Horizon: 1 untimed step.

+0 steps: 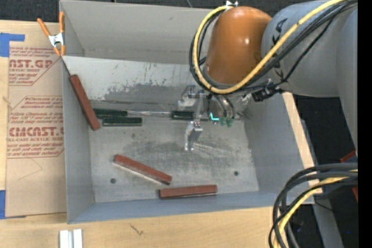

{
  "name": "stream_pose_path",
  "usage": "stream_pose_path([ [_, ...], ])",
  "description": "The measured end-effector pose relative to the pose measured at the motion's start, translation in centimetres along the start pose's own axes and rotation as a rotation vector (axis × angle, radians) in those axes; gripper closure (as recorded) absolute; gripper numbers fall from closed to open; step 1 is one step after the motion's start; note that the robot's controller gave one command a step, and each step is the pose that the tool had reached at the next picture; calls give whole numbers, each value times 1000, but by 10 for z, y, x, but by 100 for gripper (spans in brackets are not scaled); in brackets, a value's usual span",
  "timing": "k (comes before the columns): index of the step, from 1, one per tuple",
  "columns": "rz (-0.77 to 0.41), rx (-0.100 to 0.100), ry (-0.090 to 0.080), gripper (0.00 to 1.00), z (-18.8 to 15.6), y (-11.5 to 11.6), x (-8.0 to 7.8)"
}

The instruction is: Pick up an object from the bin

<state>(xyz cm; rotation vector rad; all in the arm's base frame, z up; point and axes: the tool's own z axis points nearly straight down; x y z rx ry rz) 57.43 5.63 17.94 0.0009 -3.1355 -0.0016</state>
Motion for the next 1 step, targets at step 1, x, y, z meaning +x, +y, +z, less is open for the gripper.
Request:
stream_pose_path([
  [1, 0, 0, -8, 0, -4, 0, -2],
])
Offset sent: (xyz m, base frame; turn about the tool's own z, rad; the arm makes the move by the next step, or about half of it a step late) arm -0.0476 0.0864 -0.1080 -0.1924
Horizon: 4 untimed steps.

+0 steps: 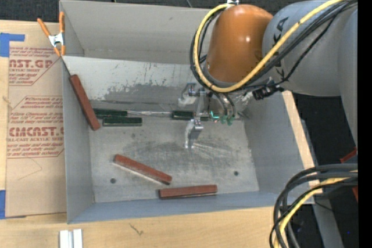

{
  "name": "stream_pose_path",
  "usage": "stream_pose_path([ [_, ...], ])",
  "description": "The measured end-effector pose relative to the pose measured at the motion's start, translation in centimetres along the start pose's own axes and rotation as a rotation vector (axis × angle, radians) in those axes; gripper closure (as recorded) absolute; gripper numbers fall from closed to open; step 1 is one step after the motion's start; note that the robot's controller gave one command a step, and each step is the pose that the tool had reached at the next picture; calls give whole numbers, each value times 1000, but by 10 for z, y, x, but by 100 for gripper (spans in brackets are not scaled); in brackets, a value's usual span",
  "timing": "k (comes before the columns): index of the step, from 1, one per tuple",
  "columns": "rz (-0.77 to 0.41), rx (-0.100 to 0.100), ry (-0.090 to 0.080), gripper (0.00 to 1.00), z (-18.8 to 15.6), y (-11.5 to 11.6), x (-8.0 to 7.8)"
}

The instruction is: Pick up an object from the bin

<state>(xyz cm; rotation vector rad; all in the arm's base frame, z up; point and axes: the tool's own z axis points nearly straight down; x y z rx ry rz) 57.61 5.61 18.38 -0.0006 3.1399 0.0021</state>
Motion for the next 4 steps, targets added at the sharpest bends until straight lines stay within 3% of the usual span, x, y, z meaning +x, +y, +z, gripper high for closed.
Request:
stream_pose_path([
  [1, -67, 1, -6, 0, 38, 29, 16],
  [2, -10, 0, -1, 0, 92, 51, 33],
  [3, 13, -4, -12, 100, 106, 64, 93],
  [4, 14, -5, -12, 100, 106, 64, 93],
])
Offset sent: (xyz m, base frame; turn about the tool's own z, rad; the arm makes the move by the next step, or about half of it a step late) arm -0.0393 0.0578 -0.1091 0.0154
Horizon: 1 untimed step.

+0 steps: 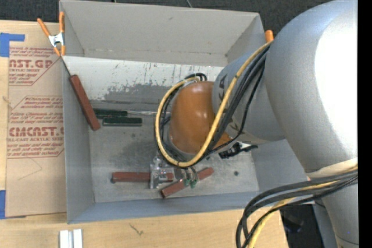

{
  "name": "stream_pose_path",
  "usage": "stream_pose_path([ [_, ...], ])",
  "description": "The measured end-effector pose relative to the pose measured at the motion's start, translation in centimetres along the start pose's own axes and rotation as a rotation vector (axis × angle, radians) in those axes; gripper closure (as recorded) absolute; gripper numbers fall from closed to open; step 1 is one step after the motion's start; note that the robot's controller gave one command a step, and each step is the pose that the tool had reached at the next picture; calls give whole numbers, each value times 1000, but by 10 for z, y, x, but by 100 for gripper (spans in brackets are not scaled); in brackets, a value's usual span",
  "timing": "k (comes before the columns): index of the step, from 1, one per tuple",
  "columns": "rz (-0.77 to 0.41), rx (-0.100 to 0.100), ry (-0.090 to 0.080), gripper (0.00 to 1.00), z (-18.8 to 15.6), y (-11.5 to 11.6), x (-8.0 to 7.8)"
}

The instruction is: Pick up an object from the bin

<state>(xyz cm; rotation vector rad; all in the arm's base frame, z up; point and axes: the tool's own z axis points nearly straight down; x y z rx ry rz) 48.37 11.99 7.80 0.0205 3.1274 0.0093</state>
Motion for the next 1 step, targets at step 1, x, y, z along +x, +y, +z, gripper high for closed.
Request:
stream_pose_path([
  [1, -24, 3, 6, 100, -191, 11, -1],
])
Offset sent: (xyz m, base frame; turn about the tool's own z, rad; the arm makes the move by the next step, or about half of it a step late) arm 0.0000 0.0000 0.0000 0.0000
